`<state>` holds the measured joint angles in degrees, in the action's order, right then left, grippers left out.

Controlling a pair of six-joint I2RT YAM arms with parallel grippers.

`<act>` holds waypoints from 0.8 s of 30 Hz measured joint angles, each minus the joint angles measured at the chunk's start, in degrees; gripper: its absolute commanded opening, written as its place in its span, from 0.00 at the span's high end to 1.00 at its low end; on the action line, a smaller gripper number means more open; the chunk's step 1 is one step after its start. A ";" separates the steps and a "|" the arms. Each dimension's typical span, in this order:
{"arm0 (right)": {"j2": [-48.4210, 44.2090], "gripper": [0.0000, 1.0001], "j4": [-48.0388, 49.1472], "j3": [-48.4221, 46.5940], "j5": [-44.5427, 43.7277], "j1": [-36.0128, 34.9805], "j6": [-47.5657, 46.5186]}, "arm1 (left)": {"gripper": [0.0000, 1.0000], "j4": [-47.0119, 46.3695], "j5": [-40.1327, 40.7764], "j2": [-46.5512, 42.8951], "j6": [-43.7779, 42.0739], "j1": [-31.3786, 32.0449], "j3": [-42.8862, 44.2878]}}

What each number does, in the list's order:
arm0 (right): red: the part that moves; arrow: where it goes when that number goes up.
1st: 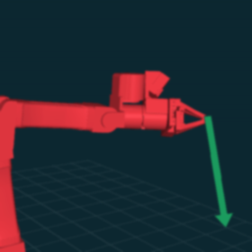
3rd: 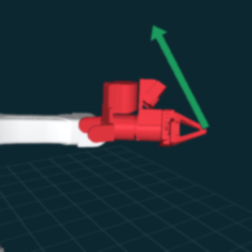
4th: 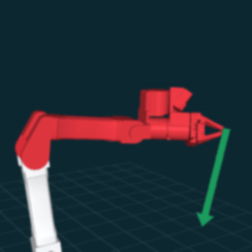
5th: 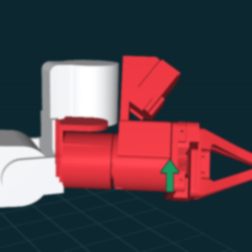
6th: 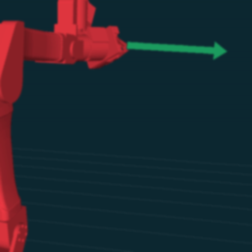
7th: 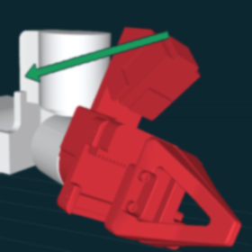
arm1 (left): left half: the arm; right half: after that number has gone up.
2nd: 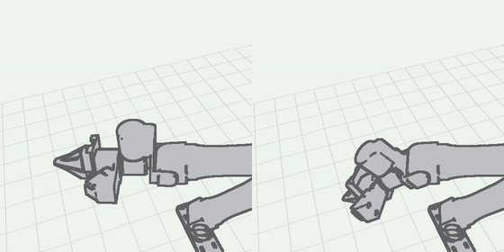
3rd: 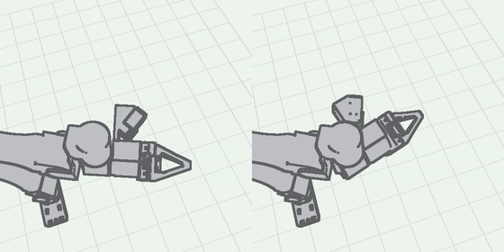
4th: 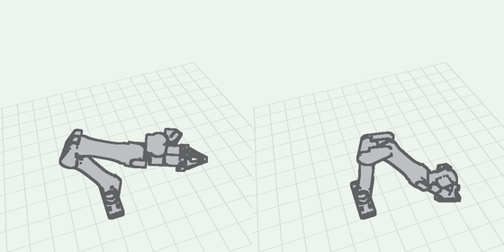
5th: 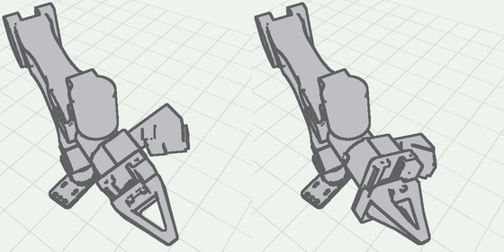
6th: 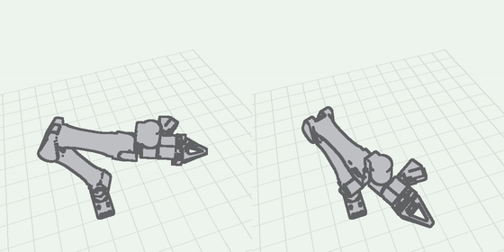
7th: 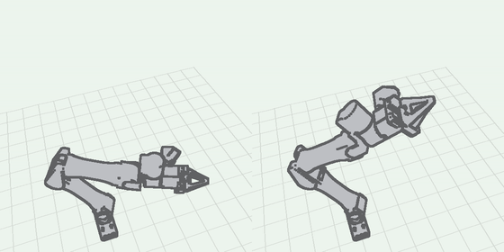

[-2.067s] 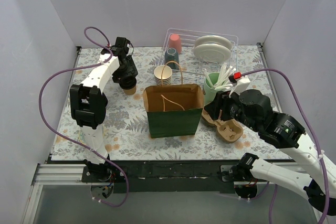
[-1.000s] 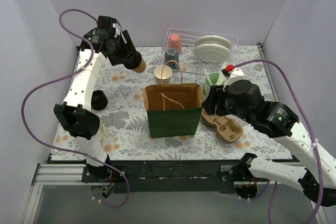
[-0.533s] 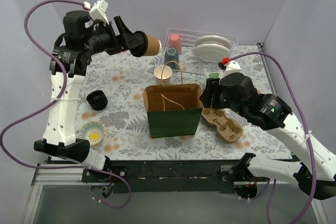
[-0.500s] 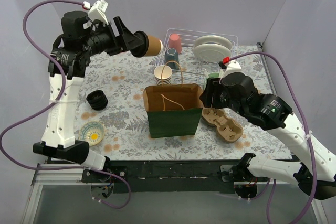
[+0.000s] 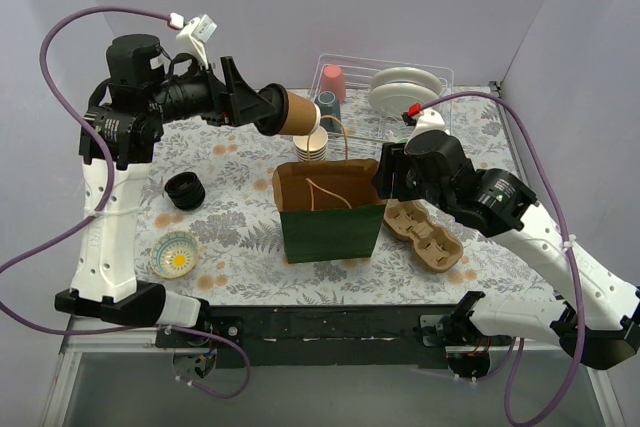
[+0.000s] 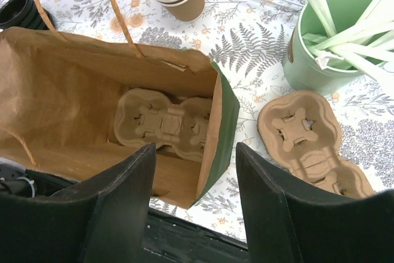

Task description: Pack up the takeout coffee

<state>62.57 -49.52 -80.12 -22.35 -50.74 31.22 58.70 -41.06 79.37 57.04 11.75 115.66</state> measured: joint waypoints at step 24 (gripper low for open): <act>1.31 0.45 1.44 1.60 0.87 2.80 -3.10 | 1.00 6.10 8.74 2.01 -16.06 17.88 -0.72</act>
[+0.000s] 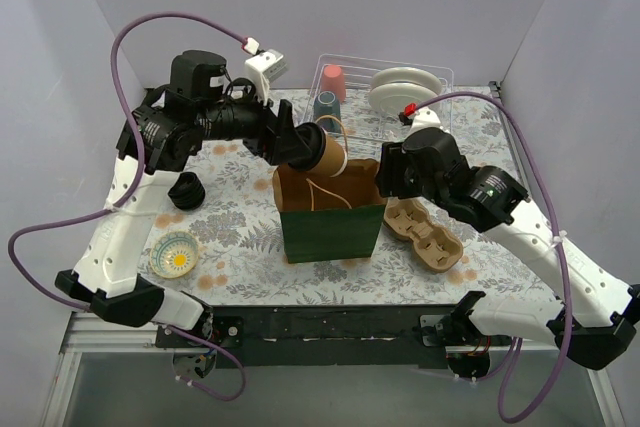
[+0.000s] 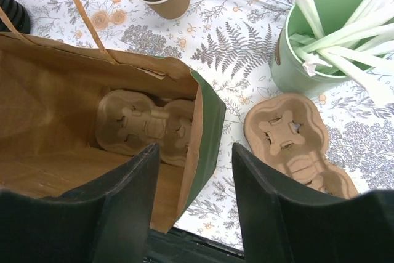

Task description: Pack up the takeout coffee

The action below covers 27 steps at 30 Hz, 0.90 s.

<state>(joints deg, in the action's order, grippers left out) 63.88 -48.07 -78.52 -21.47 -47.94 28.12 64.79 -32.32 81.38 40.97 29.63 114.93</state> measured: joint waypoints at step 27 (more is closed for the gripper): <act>-14.78 0.99 26.91 20.68 2.56 0.35 -4.81 | 1.00 4.04 6.60 -3.39 -5.42 3.04 2.19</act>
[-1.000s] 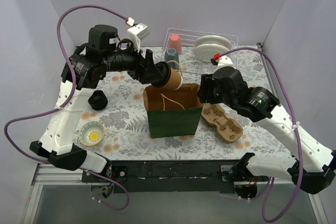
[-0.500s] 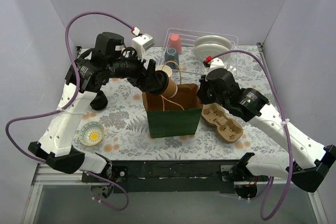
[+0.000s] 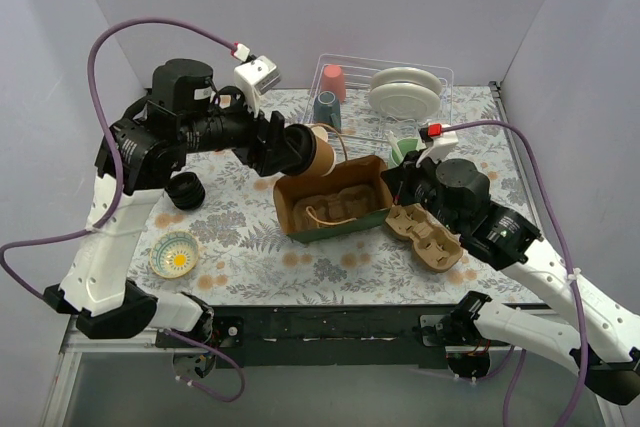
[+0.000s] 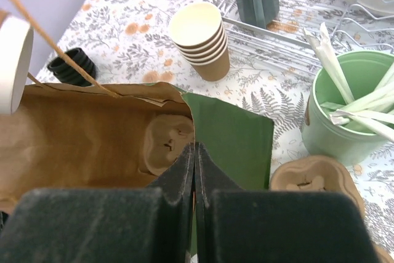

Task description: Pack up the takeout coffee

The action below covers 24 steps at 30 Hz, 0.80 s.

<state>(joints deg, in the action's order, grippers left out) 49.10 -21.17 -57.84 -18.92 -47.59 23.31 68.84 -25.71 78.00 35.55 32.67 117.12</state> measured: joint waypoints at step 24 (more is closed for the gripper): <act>-2.95 0.99 8.35 7.15 3.63 -0.04 -0.63 | 1.00 -5.53 4.02 -11.34 -2.56 1.64 -18.27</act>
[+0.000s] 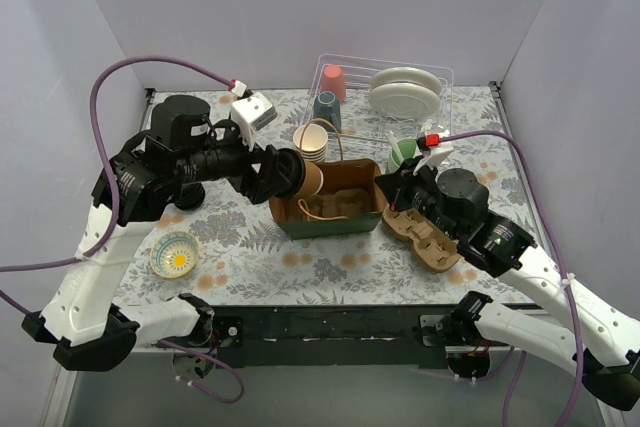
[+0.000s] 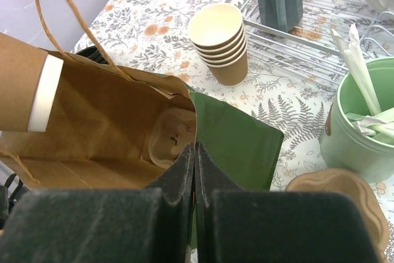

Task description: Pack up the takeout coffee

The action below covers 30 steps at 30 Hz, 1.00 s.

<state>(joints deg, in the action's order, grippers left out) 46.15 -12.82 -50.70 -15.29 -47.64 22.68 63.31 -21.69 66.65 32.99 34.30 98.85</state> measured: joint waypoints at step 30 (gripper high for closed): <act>-7.17 0.99 5.95 9.60 3.06 -0.50 -6.03 | 1.00 0.90 -2.80 -1.16 -1.70 0.00 7.56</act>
<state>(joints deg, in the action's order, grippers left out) 38.98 -6.87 -41.10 -12.23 -48.14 16.64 64.20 -24.49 65.49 31.29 34.30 106.41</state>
